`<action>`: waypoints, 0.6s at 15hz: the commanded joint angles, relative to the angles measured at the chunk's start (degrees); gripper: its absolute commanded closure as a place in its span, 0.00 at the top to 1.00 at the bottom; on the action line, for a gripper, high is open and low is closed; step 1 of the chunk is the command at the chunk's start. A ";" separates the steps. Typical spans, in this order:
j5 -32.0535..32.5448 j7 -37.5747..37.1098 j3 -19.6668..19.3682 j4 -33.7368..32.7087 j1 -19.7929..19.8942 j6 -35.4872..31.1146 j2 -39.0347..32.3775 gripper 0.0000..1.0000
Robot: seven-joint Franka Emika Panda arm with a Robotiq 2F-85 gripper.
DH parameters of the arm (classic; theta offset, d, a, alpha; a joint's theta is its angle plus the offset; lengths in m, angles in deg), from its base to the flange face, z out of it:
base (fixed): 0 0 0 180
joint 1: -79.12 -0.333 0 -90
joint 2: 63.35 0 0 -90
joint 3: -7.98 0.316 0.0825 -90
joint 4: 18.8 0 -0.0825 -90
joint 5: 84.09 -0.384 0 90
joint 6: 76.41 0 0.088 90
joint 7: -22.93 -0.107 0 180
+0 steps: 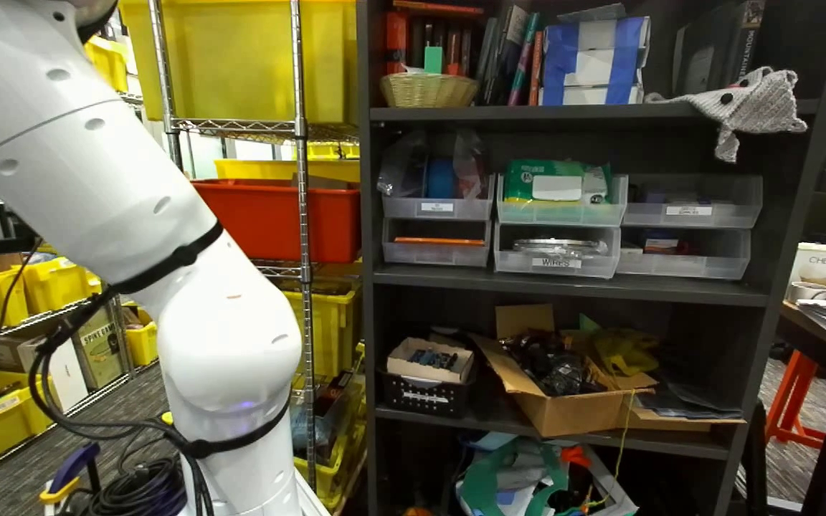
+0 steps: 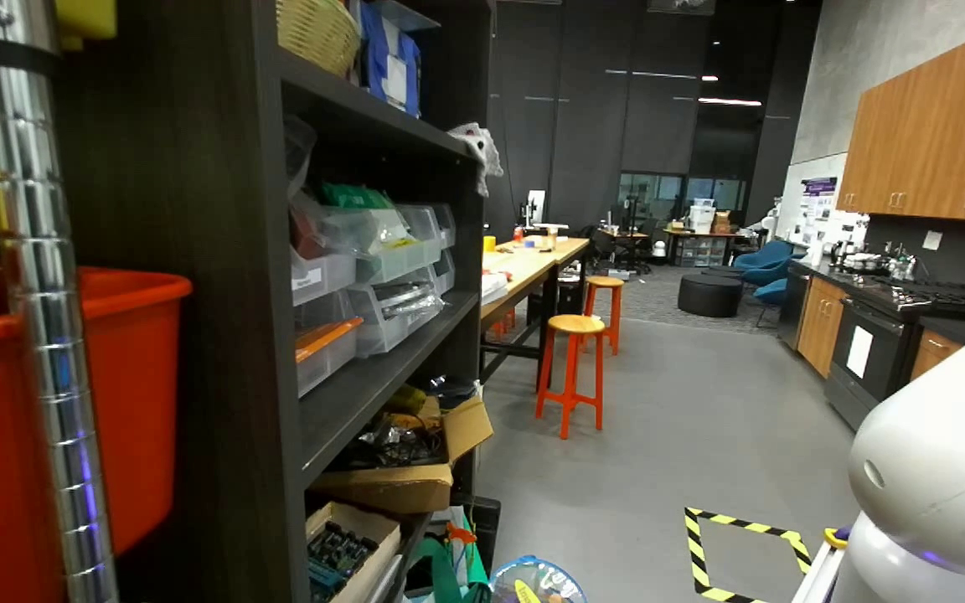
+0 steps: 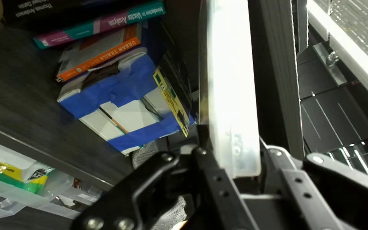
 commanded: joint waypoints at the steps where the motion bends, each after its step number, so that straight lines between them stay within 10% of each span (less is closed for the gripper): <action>1: 0.13 -0.91 -2.26 -5.21 -3.08 -0.51 -4.13 0.07; 9: -2.03 1.92 -5.64 -8.84 -7.07 -2.82 -9.22 0.07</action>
